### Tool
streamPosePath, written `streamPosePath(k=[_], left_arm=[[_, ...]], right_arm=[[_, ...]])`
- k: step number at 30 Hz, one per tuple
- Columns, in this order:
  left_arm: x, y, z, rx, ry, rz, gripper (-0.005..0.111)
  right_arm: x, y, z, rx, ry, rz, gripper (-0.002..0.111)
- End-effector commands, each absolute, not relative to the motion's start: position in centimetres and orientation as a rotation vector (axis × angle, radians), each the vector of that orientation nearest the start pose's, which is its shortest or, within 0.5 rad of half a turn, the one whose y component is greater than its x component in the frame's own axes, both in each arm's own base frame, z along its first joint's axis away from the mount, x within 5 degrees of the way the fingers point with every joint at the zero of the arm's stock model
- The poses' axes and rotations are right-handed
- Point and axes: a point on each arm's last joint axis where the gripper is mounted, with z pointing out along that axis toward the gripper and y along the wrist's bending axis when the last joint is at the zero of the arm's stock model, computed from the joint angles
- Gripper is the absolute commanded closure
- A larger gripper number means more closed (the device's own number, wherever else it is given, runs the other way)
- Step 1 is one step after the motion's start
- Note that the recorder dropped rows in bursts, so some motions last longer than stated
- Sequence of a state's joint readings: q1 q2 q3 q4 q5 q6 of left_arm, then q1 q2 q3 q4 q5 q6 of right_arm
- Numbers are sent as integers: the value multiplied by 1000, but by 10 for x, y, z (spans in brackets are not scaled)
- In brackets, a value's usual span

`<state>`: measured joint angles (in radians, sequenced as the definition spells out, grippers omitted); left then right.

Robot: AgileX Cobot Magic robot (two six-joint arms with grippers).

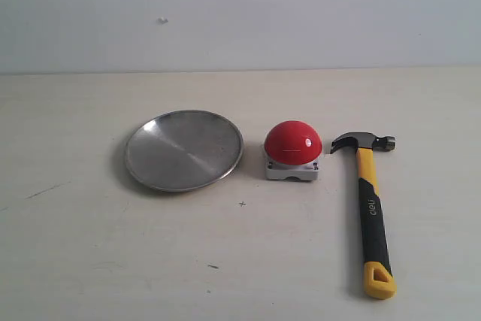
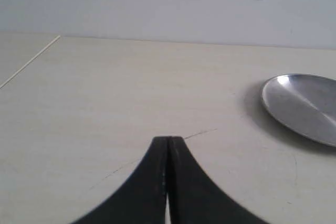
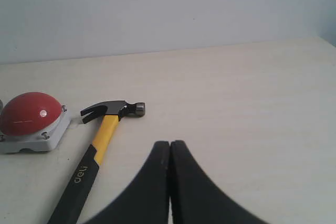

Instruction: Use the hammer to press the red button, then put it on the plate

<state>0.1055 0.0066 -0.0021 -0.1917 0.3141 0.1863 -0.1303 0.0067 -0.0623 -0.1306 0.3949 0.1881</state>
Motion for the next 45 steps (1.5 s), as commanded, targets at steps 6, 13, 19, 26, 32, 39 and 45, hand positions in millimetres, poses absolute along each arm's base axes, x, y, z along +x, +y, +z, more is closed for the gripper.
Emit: streamPosePath(k=[6, 13, 19, 26, 32, 39, 45], left_arm=[[54, 1, 186, -49, 1789, 31, 107], [54, 1, 186, -49, 1789, 31, 107], [54, 1, 186, -49, 1789, 31, 107], [54, 1, 186, -49, 1789, 31, 107], [54, 1, 186, -49, 1789, 31, 107], [54, 1, 186, -49, 1789, 31, 107], [54, 1, 186, -49, 1789, 31, 107]], right_arm=[[50, -11, 198, 212, 1799, -99, 108], [53, -8, 228, 91, 1475, -136, 108], [47, -2, 253, 26, 1187, -105, 108], [27, 8, 284, -56, 784, -51, 108], [18, 2, 298, 141, 672, 273, 108], [76, -12, 338, 319, 1133, 217, 108], [195, -25, 334, 467, 1806, 177, 108]])
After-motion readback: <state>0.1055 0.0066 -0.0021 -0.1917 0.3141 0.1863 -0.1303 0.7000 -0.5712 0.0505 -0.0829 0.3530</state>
